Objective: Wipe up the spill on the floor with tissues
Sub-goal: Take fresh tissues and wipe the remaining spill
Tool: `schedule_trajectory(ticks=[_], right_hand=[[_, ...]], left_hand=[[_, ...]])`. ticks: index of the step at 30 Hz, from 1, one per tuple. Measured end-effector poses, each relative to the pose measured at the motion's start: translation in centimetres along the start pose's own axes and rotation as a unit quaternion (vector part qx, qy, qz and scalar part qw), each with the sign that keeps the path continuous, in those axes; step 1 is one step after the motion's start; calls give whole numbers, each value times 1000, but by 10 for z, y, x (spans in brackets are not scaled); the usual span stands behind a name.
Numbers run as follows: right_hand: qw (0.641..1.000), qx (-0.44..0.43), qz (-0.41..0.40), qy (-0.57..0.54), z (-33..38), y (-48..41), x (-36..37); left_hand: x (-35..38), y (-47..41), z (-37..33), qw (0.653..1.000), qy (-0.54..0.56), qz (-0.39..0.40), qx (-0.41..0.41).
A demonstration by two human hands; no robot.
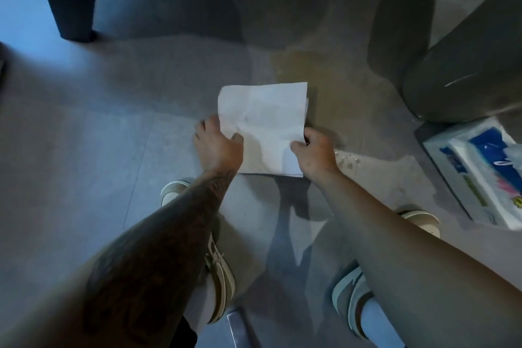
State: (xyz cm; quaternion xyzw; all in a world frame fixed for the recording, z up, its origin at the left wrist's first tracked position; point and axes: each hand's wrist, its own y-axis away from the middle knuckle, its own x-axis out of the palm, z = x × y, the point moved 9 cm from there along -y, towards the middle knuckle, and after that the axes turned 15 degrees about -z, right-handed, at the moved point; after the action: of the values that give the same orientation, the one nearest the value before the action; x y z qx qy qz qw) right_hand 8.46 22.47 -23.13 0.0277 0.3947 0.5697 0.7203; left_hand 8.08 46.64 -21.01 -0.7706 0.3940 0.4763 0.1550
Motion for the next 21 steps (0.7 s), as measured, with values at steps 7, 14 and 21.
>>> schedule_trajectory(ticks=[7,14,21], right_hand=[[999,-29,2,26,-3,0,-3],[999,-23,-22,43,-20,-2,-20],[996,-2,-71,51,-46,-6,-56]], left_hand=[[55,53,-13,922,-200,187,274],[69,78,-20,914,-219,224,258],[81,107,-36,899,-204,248,297]])
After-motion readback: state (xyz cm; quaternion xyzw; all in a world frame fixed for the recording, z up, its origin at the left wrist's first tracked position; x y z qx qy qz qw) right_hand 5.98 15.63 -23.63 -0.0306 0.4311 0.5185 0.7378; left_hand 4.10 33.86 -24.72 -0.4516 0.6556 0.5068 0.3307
